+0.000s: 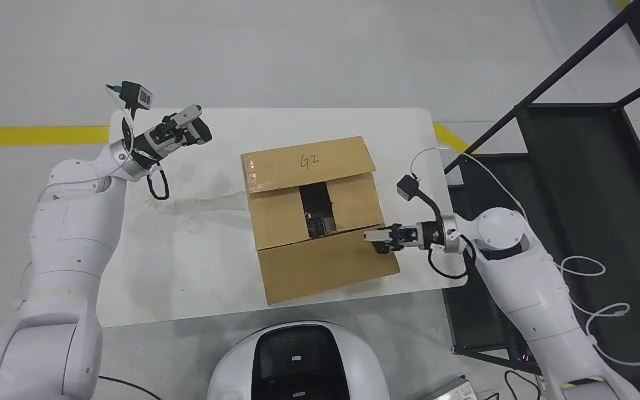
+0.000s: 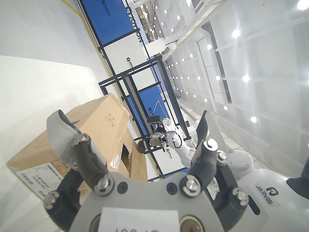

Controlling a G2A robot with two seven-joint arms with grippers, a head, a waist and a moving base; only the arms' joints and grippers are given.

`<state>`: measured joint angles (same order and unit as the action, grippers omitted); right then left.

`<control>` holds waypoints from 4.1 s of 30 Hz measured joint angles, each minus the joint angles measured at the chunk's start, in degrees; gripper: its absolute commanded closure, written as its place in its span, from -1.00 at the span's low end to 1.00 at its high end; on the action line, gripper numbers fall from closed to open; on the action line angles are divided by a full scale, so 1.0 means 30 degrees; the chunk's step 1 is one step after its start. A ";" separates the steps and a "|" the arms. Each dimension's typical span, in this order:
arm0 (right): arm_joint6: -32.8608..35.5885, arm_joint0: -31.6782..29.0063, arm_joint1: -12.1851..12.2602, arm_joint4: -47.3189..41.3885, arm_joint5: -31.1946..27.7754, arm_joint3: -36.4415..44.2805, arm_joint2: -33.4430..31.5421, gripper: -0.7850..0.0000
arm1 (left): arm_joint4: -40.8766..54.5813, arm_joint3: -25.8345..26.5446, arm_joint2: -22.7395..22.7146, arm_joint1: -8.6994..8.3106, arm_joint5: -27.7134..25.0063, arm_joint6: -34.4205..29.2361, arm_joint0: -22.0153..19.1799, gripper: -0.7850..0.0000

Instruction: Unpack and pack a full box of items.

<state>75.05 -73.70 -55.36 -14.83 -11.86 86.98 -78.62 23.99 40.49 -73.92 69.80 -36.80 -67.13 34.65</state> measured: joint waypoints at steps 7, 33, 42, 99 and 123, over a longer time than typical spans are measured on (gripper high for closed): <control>-0.0144 0.0772 -0.0138 0.1315 0.0694 -0.1493 0.1623 -1.00 | 0.0000 0.0000 0.0000 0.0000 0.0000 0.0000 0.0000 -1.00; 0.1783 -0.0217 0.0388 -0.4414 -0.0471 -0.0770 -0.1210 -1.00 | 0.0010 0.0155 0.0015 0.0001 0.0120 0.0108 0.0092 -1.00; 0.0457 -0.0292 0.0448 -0.6703 -0.1293 -0.1472 -0.2620 -1.00 | 0.3137 0.2767 0.0031 -0.0156 0.3824 -0.3784 0.1553 -1.00; 0.0084 -0.0211 0.0414 -0.7127 -0.1391 -0.1760 -0.2668 -1.00 | 0.9059 -0.0770 0.4298 0.1301 0.8515 -0.6955 0.0028 -1.00; 0.0084 -0.0211 0.0414 -0.7127 -0.1391 -0.1760 -0.2668 -1.00 | 0.9956 0.0154 0.6931 -0.0084 0.8938 -0.6942 0.1945 -1.00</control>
<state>75.31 -74.33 -54.11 -36.21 -16.03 81.70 -86.62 53.86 40.95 -53.13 69.55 -9.99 -87.96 40.49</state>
